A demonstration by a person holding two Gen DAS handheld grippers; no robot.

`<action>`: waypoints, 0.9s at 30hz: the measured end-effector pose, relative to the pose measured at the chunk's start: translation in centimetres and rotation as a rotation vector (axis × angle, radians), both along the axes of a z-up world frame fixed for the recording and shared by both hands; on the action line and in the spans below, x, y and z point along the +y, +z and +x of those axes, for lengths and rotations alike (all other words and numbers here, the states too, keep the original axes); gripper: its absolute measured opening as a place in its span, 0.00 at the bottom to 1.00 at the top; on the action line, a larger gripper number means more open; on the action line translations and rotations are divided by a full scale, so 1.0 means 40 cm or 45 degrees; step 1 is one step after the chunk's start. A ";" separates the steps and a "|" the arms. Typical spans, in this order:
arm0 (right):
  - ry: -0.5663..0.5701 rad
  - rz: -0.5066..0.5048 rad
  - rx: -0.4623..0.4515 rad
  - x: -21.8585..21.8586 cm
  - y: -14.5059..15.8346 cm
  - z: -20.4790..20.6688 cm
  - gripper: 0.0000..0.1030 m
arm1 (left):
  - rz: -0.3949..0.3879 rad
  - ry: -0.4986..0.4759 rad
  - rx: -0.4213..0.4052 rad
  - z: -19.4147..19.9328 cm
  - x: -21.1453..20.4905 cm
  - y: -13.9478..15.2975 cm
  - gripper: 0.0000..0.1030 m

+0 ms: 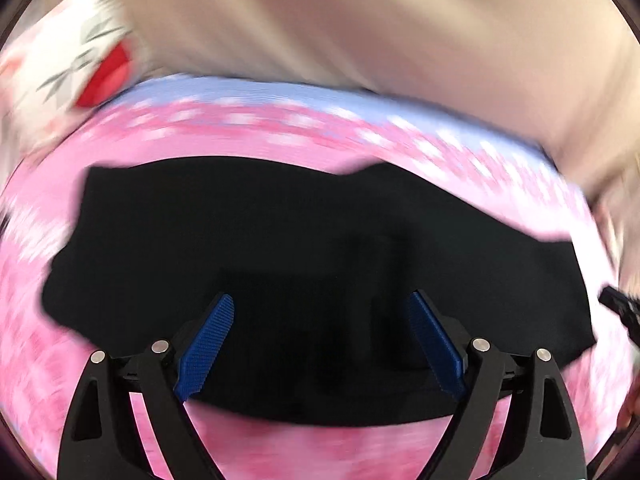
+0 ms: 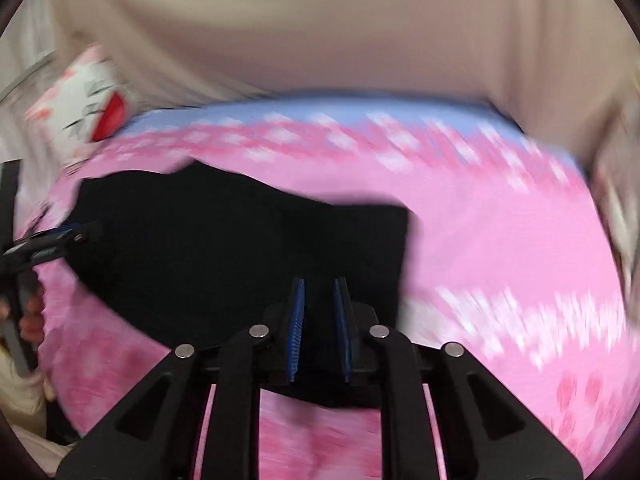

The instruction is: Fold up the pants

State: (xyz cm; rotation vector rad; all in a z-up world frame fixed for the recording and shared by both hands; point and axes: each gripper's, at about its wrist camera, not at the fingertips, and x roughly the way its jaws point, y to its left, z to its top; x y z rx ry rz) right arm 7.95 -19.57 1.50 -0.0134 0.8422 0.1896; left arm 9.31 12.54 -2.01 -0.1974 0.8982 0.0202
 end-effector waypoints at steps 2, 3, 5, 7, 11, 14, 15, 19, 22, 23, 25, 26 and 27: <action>0.157 -0.020 -0.031 0.133 0.032 0.032 0.19 | -0.069 0.156 0.000 -0.032 0.133 0.003 0.84; 0.244 -0.026 -0.040 0.203 0.036 0.051 0.28 | -0.096 0.263 0.008 -0.054 0.210 -0.005 0.84; 0.415 -0.041 -0.044 0.358 0.027 0.096 0.39 | -0.138 0.395 0.023 -0.088 0.303 -0.021 0.83; 0.570 -0.090 -0.036 0.516 0.009 0.148 0.38 | -0.214 0.506 0.035 -0.131 0.391 -0.040 0.83; 0.774 -0.152 0.011 0.769 -0.024 0.269 0.37 | -0.346 0.564 0.100 -0.176 0.472 -0.091 0.83; 0.865 -0.184 0.077 0.899 -0.057 0.372 0.38 | -0.342 0.540 0.086 -0.177 0.480 -0.109 0.83; 0.887 -0.194 0.103 0.949 -0.067 0.401 0.38 | -0.319 0.532 0.083 -0.169 0.480 -0.109 0.83; 0.968 -0.262 0.206 1.096 -0.134 0.500 0.38 | -0.251 0.506 0.055 -0.102 0.484 -0.113 0.84; 1.008 -0.269 0.292 1.160 -0.179 0.537 0.64 | -0.298 0.482 0.016 -0.062 0.509 -0.117 0.83; 1.027 -0.271 0.297 1.178 -0.190 0.542 0.67 | -0.304 0.466 0.004 -0.049 0.511 -0.119 0.82; 1.048 -0.280 0.305 1.201 -0.209 0.548 0.67 | -0.292 0.440 -0.012 -0.026 0.511 -0.121 0.81; 1.049 -0.286 0.292 1.204 -0.213 0.546 0.65 | -0.298 0.419 -0.021 -0.017 0.510 -0.121 0.79; 1.052 -0.290 0.282 1.209 -0.215 0.546 0.56 | -0.293 0.418 -0.025 -0.011 0.510 -0.123 0.71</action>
